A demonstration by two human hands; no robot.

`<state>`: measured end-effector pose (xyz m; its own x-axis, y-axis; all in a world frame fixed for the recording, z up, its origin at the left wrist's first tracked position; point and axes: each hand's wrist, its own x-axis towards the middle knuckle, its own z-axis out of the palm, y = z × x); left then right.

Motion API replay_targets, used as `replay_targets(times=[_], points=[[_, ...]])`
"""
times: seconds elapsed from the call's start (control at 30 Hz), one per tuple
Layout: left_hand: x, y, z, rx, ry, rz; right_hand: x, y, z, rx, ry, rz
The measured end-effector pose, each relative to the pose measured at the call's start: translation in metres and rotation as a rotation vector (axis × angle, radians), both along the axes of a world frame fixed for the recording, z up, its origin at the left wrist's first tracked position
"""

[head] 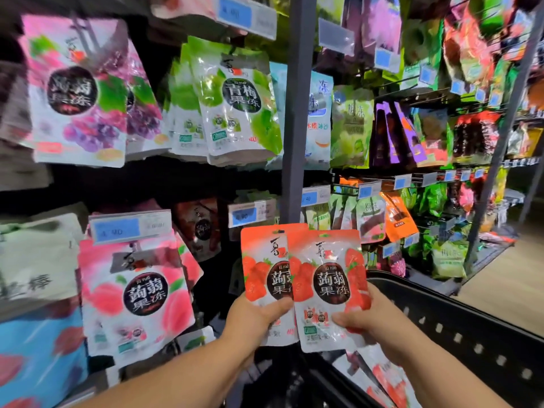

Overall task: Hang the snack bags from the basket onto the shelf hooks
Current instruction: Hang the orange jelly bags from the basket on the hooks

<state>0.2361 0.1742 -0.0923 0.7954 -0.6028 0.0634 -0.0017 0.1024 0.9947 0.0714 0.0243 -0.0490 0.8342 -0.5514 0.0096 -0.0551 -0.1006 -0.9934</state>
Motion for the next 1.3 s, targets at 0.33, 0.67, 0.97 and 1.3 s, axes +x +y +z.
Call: replay_targets(times=[0.33,0.67,0.97,1.3], points=[[0.027,0.021,-0.010,-0.024,0.050,0.109,-0.010,-0.002,-0.001,0.059,0.028,0.009],[0.049,0.025,-0.005,-0.062,0.026,0.153,0.003,-0.004,-0.007,0.024,0.021,0.046],[0.067,0.021,-0.006,-0.027,0.025,0.102,0.014,-0.004,-0.014,0.050,0.035,0.091],[0.076,0.016,-0.010,-0.004,0.008,0.148,0.016,-0.008,-0.016,0.056,0.013,0.093]])
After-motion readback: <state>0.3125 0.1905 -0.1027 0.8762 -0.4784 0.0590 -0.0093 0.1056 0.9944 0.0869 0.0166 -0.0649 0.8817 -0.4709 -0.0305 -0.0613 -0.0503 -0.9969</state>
